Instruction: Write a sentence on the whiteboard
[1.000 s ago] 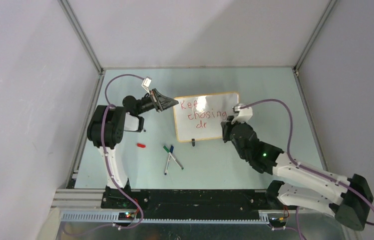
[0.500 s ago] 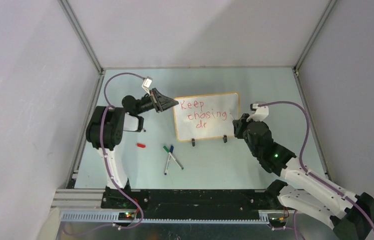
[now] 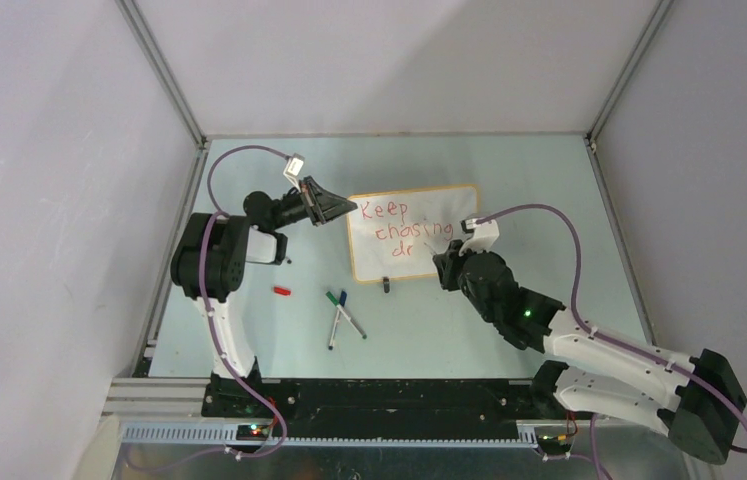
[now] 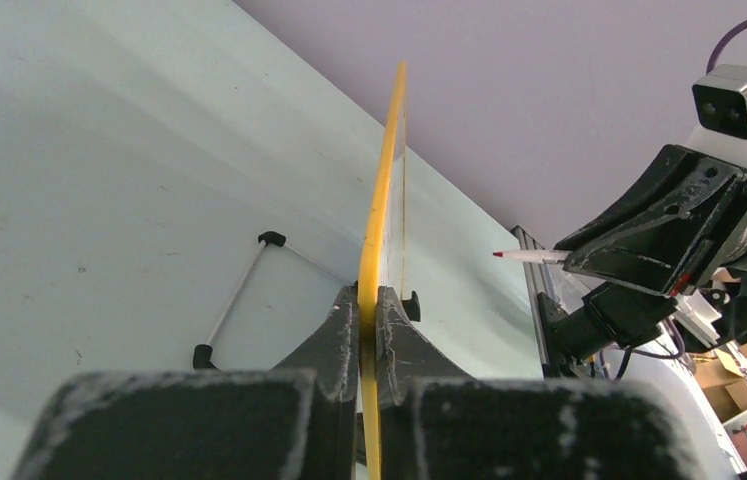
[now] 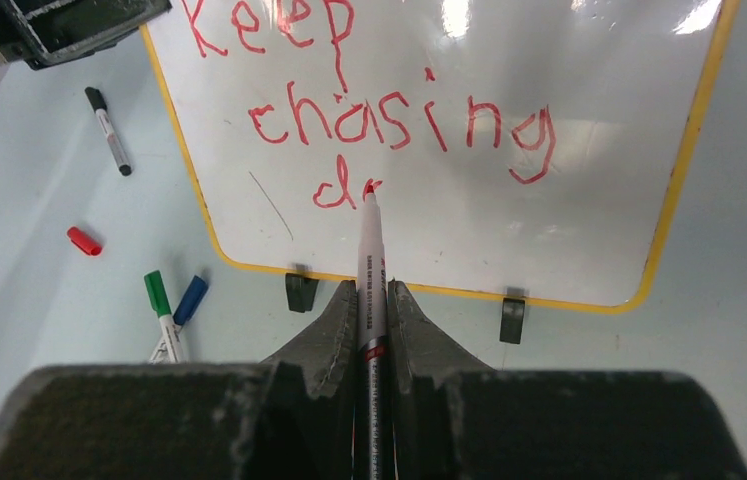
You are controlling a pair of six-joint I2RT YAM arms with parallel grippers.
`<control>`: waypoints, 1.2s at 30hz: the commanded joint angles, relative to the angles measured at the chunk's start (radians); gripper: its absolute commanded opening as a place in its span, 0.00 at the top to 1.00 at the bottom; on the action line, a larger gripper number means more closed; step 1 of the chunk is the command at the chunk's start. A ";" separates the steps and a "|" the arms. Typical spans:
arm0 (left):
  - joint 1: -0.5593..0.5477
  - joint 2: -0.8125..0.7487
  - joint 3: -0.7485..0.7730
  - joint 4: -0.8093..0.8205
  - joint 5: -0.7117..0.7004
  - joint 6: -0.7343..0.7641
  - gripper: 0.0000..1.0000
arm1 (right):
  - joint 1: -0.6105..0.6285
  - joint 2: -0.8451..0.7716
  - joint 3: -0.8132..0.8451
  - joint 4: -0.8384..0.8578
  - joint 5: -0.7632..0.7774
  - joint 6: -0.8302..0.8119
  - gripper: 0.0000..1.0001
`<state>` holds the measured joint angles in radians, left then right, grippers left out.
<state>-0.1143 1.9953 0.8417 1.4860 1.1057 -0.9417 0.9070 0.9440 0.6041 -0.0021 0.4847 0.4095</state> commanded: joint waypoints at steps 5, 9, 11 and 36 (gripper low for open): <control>-0.013 -0.017 0.017 0.049 0.057 0.060 1.00 | 0.071 0.070 0.038 0.044 0.060 -0.013 1.00; -0.014 -0.012 0.020 0.050 0.058 0.058 1.00 | 0.108 0.095 0.045 0.022 0.099 -0.014 1.00; -0.014 -0.013 0.017 0.051 0.056 0.060 1.00 | 0.122 0.103 0.045 0.013 0.105 -0.012 1.00; -0.016 -0.030 -0.005 0.051 0.043 0.078 1.00 | 0.180 0.106 0.045 0.015 0.166 -0.004 1.00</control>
<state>-0.1162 1.9949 0.8398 1.4864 1.1027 -0.9340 1.0790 1.0569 0.6113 -0.0029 0.5987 0.4068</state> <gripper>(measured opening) 0.044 0.152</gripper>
